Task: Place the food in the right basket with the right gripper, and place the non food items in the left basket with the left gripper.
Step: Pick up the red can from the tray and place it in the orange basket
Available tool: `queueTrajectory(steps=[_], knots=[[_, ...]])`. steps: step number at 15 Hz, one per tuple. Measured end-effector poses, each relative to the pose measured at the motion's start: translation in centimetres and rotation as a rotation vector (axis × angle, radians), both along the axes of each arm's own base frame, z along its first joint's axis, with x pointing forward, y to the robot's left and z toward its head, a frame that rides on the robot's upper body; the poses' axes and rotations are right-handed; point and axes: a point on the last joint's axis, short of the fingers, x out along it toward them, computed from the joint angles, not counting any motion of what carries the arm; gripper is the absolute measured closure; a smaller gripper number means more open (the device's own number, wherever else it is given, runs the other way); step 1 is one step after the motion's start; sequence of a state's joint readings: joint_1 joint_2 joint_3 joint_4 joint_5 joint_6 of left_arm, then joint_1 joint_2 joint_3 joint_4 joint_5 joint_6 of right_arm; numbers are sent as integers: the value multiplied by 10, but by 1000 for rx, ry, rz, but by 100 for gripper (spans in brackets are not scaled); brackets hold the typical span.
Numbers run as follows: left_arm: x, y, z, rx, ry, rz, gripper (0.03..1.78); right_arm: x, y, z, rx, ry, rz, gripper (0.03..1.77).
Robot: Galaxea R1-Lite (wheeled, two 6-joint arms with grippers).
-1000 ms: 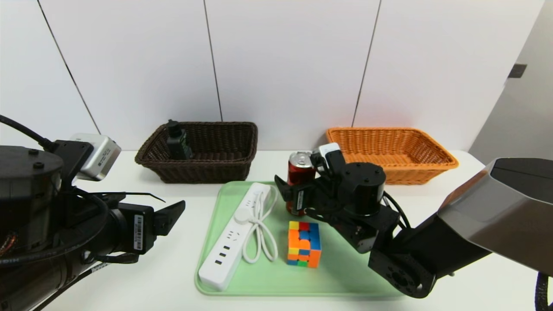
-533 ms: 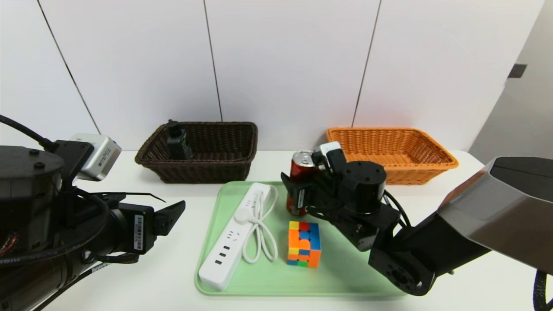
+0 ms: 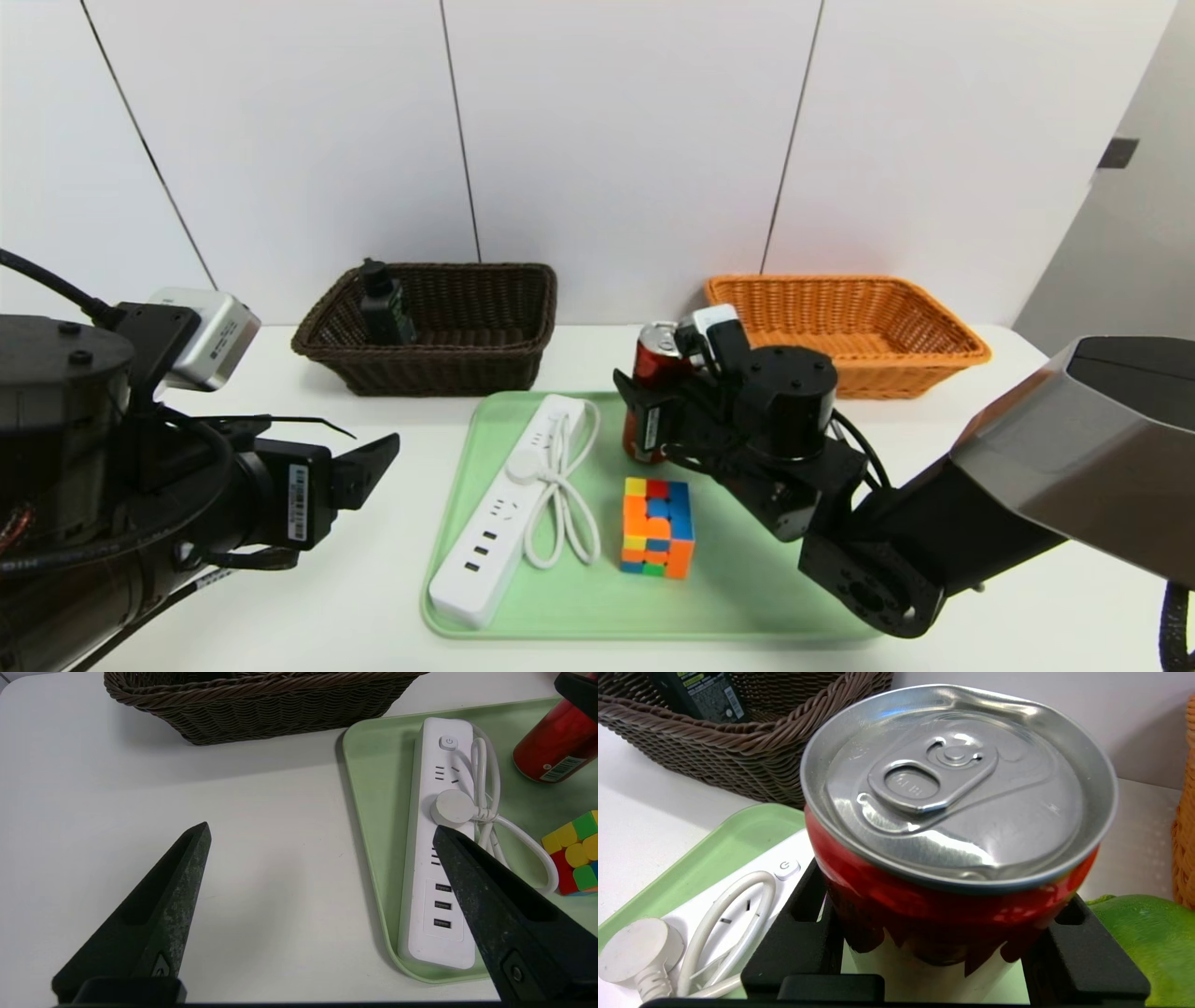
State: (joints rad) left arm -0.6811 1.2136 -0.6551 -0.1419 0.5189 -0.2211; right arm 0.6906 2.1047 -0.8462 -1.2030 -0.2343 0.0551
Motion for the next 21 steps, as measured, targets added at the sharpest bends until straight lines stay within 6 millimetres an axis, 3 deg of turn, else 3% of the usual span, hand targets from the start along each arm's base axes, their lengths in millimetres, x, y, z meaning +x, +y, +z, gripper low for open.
queueTrajectory(steps=[3,7,12,16,19,21], knots=[[0,0,0,3,2,-1,12,-5,1,14,3,-3,10,81],[0,0,-1,5,4,-2,12,-9,-1,48,2,7,13,82],[0,0,1,1,-1,-4,12,-1,-11,134,46,-11,-13,82],[0,0,2,-10,1,-28,12,19,-51,203,55,-14,-120,82],[-1,0,2,-13,0,-32,12,39,-91,225,58,-15,-208,82],[-1,-1,2,-15,2,-37,12,53,-113,225,92,6,-270,82]])
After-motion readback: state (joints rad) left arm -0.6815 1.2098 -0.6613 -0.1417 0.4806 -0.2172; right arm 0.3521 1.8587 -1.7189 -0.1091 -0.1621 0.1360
